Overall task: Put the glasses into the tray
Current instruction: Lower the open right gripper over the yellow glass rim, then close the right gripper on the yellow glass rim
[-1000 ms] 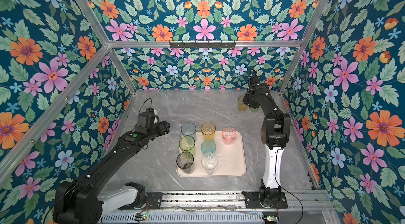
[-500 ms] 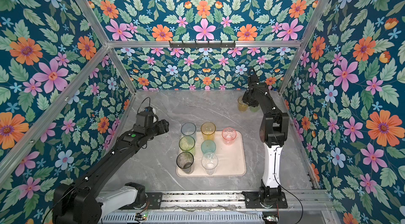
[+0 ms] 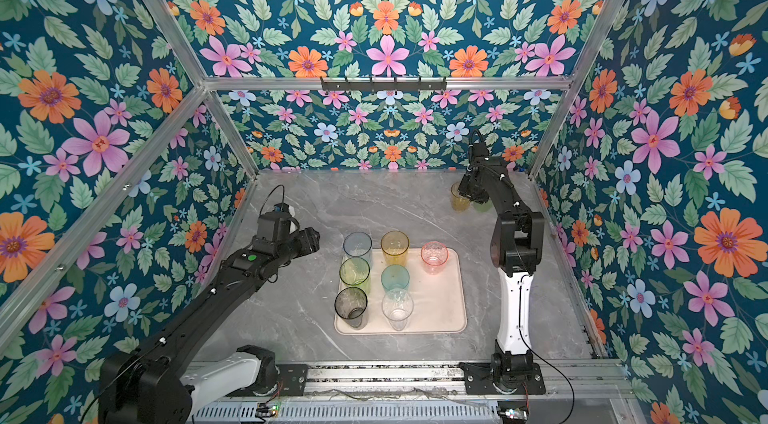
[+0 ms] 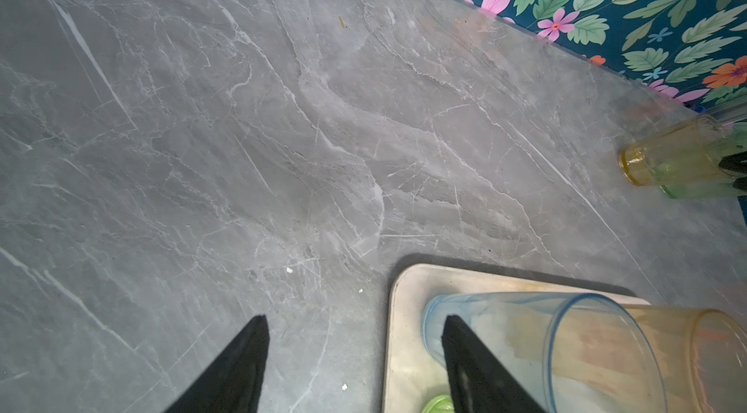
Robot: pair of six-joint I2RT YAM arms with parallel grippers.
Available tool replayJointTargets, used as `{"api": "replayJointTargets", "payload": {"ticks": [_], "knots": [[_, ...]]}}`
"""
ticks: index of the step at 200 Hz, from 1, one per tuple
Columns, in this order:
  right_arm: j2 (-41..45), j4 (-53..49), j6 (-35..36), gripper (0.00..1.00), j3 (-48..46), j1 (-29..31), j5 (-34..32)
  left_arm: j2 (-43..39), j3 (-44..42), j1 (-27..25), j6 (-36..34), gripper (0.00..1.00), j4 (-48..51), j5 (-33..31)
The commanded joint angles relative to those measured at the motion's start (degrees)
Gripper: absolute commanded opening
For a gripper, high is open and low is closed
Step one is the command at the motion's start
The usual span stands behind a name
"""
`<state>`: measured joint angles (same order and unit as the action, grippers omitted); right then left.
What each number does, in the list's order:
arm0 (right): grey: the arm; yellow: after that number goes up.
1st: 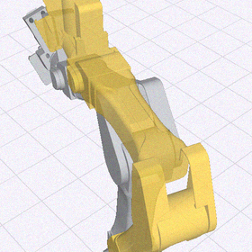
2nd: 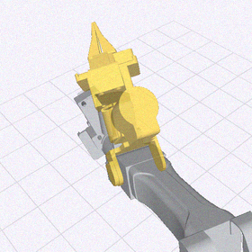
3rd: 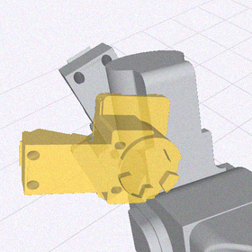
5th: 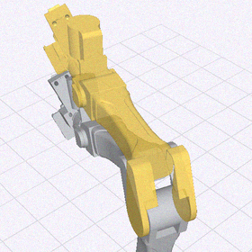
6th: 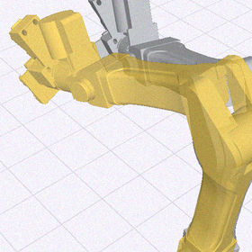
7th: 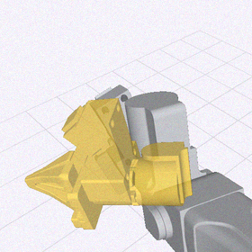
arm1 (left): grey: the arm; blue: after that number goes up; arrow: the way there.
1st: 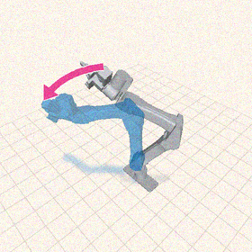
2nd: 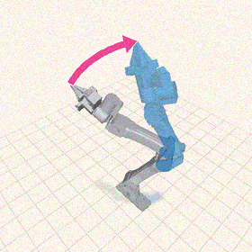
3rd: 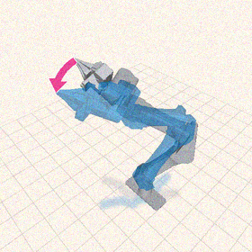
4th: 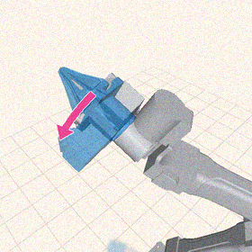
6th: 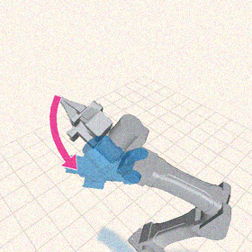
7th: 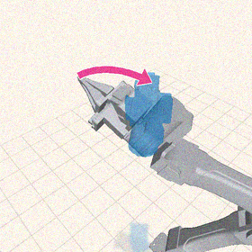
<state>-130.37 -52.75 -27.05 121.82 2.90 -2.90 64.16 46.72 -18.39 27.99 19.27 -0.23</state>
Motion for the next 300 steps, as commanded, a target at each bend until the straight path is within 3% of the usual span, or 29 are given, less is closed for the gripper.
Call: {"api": "replayJointTargets", "payload": {"ticks": [1, 73, 192, 300], "knots": [[-0.42, -1.0, -0.98, 0.43, 0.26, 0.0, 0.43, -0.5, -0.55, 0.01, -0.32, 0.71, 0.07, -0.65], [-2.0, -0.57, -1.07, 0.42, 0.27, -0.1, 1.12, -0.78, -0.27, -0.05, -0.68, 0.71, 0.59, -1.0], [-2.09, -1.11, 0.49, 0.25, -0.31, -0.07, 1.48, -0.15, -0.4, 0.02, -0.45, 0.71, 0.18, -0.65], [-0.02, -3.67, 3.4, 0.15, -0.53, 0.92, 0.09, 0.53, -0.58, 0.02, -0.39, 0.71, -0.23, -0.39]]}}
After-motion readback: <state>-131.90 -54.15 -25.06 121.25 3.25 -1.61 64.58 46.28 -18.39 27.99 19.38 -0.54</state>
